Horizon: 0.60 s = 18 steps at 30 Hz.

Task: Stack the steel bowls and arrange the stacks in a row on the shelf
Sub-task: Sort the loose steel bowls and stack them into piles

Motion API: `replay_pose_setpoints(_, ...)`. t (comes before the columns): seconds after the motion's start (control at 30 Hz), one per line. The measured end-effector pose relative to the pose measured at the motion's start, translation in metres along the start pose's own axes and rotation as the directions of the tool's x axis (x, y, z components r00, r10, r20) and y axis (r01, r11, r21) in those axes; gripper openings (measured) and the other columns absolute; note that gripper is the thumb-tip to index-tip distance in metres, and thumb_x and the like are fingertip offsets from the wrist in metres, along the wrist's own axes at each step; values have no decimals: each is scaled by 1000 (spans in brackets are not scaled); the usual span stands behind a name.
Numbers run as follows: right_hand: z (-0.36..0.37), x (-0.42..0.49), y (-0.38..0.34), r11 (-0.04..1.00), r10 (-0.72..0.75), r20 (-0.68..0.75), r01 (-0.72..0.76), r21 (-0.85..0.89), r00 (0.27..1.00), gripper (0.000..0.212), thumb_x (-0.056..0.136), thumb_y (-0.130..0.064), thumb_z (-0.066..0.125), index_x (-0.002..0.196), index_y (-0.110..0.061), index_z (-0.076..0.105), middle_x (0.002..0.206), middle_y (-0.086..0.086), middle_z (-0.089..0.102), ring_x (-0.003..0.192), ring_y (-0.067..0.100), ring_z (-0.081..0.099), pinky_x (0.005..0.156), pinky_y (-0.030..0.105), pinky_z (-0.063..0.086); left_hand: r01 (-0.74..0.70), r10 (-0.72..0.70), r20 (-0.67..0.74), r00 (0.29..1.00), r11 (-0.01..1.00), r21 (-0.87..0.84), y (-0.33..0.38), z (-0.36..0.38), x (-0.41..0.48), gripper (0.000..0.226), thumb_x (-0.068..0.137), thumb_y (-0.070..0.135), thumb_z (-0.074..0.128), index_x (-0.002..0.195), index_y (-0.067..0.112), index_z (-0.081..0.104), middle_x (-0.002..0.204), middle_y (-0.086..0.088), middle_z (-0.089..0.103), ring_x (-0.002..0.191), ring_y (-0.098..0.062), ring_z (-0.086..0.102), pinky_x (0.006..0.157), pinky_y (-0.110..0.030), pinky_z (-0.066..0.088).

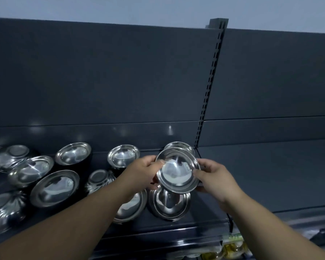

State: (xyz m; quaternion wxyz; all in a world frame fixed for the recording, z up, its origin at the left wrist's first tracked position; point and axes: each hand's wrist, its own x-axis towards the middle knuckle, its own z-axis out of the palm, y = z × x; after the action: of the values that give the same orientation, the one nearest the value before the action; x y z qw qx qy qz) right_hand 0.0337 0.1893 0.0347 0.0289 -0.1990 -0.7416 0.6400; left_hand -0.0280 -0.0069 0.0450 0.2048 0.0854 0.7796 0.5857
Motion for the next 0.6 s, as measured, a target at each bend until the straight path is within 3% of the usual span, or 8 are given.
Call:
replay_pose_setpoints(0.07, 8, 0, 2, 1000, -10, 5, 10, -17, 1000, 20, 94, -13, 62, 109, -21, 72, 95, -1, 77, 82, 16, 75, 75, 35, 61, 12, -12, -4, 1000, 1000, -17, -4, -8, -4, 19, 96, 28, 54, 112, 24, 64, 60, 13, 65, 55, -3, 61, 60, -25, 55)
replay_pose_setpoints(0.13, 11, -1, 6, 992, -32, -29, 28, -120, 999, 19, 93, -28, 65, 110, -24, 73, 94, -9, 76, 87, 10, 72, 87, 32, 57, 37, -36, -15, 999, 999, 33, -11, -12, -9, 21, 96, 25, 54, 114, 23, 64, 67, 9, 66, 58, -6, 61, 59, -24, 55)
replay_pose_setpoints(0.2, 11, -6, 9, 971, -48, -44, 36, -238, 998, 22, 93, -31, 64, 113, -24, 71, 96, -15, 72, 88, 0, 65, 87, 24, 49, 44, -41, -26, 999, 988, 148, -20, -10, -12, 24, 96, 24, 53, 116, 21, 65, 81, 6, 67, 66, -10, 64, 56, -21, 54)
replay_pose_setpoints(0.33, 12, -12, 24, 937, 47, 21, -37, -346, 999, 38, 93, -31, 64, 129, -23, 63, 119, -8, 69, 106, 8, 64, 99, 30, 49, -37, 66, -56, 996, 912, 408, -34, 1, -12, 22, 96, 32, 51, 95, 17, 67, 83, 0, 70, 74, -15, 67, 69, -24, 57)
replay_pose_setpoints(0.4, 14, -14, 30, 920, 72, 59, -44, -388, 996, 35, 93, -31, 63, 127, -30, 63, 111, -12, 71, 99, 6, 65, 91, 28, 52, -98, 162, -77, 984, 846, 525, -36, 3, -11, 28, 97, 31, 49, 77, 15, 60, 67, 2, 60, 60, -10, 55, 53, -11, 40)
replay_pose_setpoints(0.47, 17, -15, 33, 910, 81, 89, -37, -412, 993, 31, 95, -28, 60, 125, -33, 63, 102, -13, 71, 88, 5, 67, 75, 22, 54, -142, 234, -84, 969, 800, 583, -39, 5, -8, 31, 97, 28, 50, 70, 13, 55, 66, 3, 51, 60, -11, 47, 53, -17, 35)
replay_pose_setpoints(0.53, 19, -14, 36, 924, 99, 97, -56, -379, 990, 30, 97, -20, 57, 124, -31, 62, 100, -11, 72, 71, 7, 67, 59, 24, 56, -159, 268, -66, 961, 734, 660, -45, 3, -4, 27, 96, 30, 51, 87, 9, 66, 87, -1, 58, 78, -13, 53, 71, -21, 41)
replay_pose_setpoints(0.6, 20, -13, 37, 935, 111, 90, -73, -347, 990, 34, 96, -13, 55, 126, -29, 61, 106, -12, 71, 65, 8, 66, 56, 26, 58, -149, 243, -41, 969, 709, 689, -52, -3, 1, 35, 95, 37, 52, 115, 13, 67, 116, 0, 59, 103, -13, 55, 93, -24, 42)
